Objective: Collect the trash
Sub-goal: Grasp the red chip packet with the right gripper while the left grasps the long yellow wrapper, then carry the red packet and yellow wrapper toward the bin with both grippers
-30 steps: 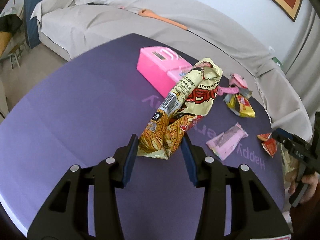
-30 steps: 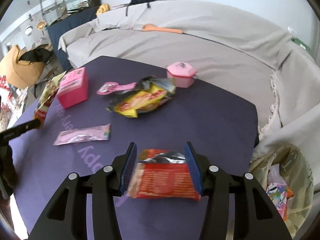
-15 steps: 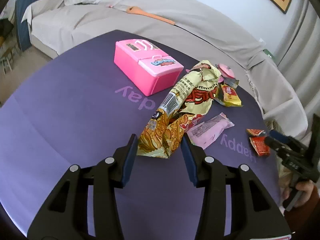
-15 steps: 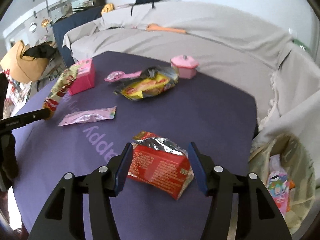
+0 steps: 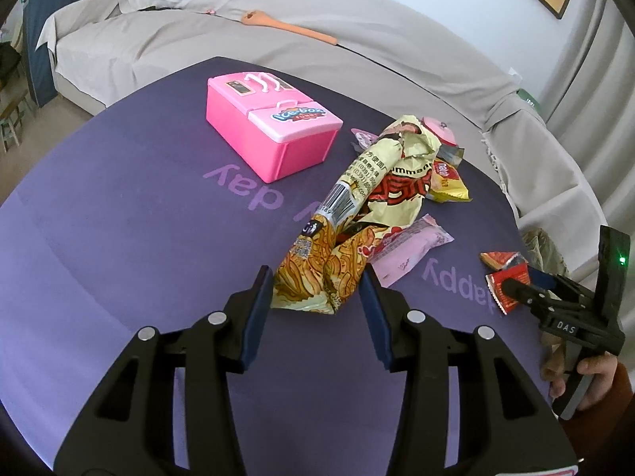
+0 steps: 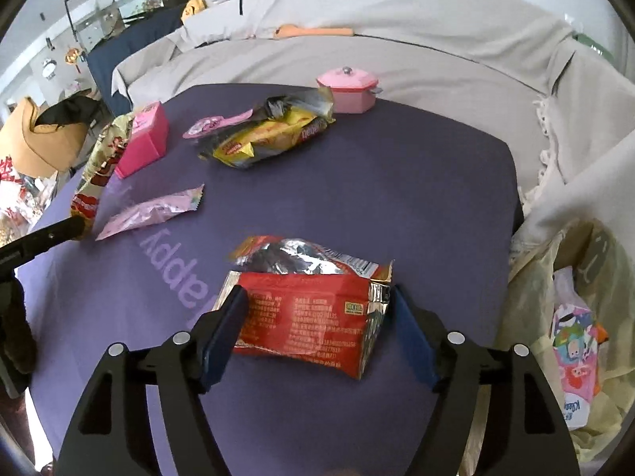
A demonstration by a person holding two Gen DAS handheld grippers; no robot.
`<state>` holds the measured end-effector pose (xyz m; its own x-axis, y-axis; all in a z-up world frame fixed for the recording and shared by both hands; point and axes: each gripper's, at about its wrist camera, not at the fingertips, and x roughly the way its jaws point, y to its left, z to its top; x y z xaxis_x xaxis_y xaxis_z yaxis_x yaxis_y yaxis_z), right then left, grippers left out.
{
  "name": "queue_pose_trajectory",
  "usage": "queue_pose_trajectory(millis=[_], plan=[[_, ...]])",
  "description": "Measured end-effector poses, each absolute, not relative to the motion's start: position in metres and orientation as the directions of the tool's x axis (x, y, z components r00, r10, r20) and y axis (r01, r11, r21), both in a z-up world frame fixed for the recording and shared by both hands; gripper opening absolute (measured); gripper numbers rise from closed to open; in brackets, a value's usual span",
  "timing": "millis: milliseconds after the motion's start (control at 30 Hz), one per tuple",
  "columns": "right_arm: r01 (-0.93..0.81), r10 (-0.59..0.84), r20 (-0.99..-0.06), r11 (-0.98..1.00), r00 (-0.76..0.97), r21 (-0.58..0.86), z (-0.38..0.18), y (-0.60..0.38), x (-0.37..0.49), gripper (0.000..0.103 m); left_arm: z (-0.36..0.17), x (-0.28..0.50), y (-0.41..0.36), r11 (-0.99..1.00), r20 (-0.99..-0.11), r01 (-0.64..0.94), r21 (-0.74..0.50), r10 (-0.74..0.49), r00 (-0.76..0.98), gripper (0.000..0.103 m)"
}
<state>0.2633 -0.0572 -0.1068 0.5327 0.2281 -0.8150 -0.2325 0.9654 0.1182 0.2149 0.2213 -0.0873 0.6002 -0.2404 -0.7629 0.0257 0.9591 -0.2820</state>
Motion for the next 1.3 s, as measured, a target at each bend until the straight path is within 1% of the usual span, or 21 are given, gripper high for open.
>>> queue_pose_trajectory(millis=[133,300,367,400,467,533,633,900,967,1033,1167,1267,1300], plan=[[-0.225,0.228,-0.82,0.966,0.525,0.125,-0.107,-0.058,0.264,0.07,-0.087,0.215,0.221,0.959,-0.765,0.02,-0.281,-0.237,0.599,0.042],[-0.23,0.275,-0.804,0.957,0.527,0.176,-0.102,-0.065,0.255,0.07,-0.087,0.215,0.219,0.959,-0.771,0.015,-0.282,-0.236,0.592,0.042],[-0.237,0.287,-0.795,0.954,0.534,0.185,-0.099,-0.067,0.25,0.063,-0.084,0.214,0.216,0.958,-0.771,0.019,-0.285,-0.241,0.59,0.042],[-0.242,0.287,-0.793,0.953,0.538,0.181,-0.097,-0.068,0.247,0.05,-0.082,0.213,0.214,0.959,-0.769,0.023,-0.281,-0.24,0.592,0.042],[-0.25,0.282,-0.794,0.953,0.539,0.169,-0.093,-0.07,0.244,0.04,-0.074,0.21,0.209,0.961,-0.762,0.033,-0.276,-0.24,0.601,0.042],[-0.255,0.294,-0.789,0.95,0.539,0.18,-0.088,-0.074,0.241,0.033,-0.067,0.21,0.205,0.961,-0.756,0.041,-0.275,-0.243,0.608,0.042],[-0.258,0.302,-0.768,0.949,0.564,0.183,-0.077,-0.081,0.234,0.03,-0.057,0.206,0.197,0.962,-0.744,0.059,-0.267,-0.245,0.622,0.042],[-0.277,0.305,-0.727,0.947,0.616,0.162,-0.057,-0.092,0.22,0.029,-0.044,0.205,0.198,0.965,-0.723,0.097,-0.242,-0.246,0.646,0.043],[-0.281,0.309,-0.719,0.946,0.623,0.163,-0.055,-0.095,0.218,0.029,-0.044,0.208,0.204,0.968,-0.714,0.115,-0.225,-0.244,0.657,0.049],[-0.287,0.318,-0.714,0.943,0.623,0.169,-0.053,-0.096,0.217,0.029,-0.045,0.214,0.21,0.971,-0.703,0.16,-0.177,-0.239,0.67,0.051],[-0.292,0.33,-0.713,0.939,0.619,0.18,-0.056,-0.097,0.217,0.029,-0.059,0.233,0.209,0.964,-0.743,0.231,-0.128,-0.248,0.622,0.051],[-0.295,0.328,-0.718,0.939,0.614,0.176,-0.058,-0.095,0.217,0.029,-0.071,0.25,0.203,0.958,-0.775,0.256,-0.131,-0.26,0.577,0.051],[-0.297,0.326,-0.72,0.939,0.613,0.173,-0.059,-0.095,0.216,0.029,-0.076,0.259,0.201,0.956,-0.787,0.25,-0.152,-0.27,0.555,0.051]])
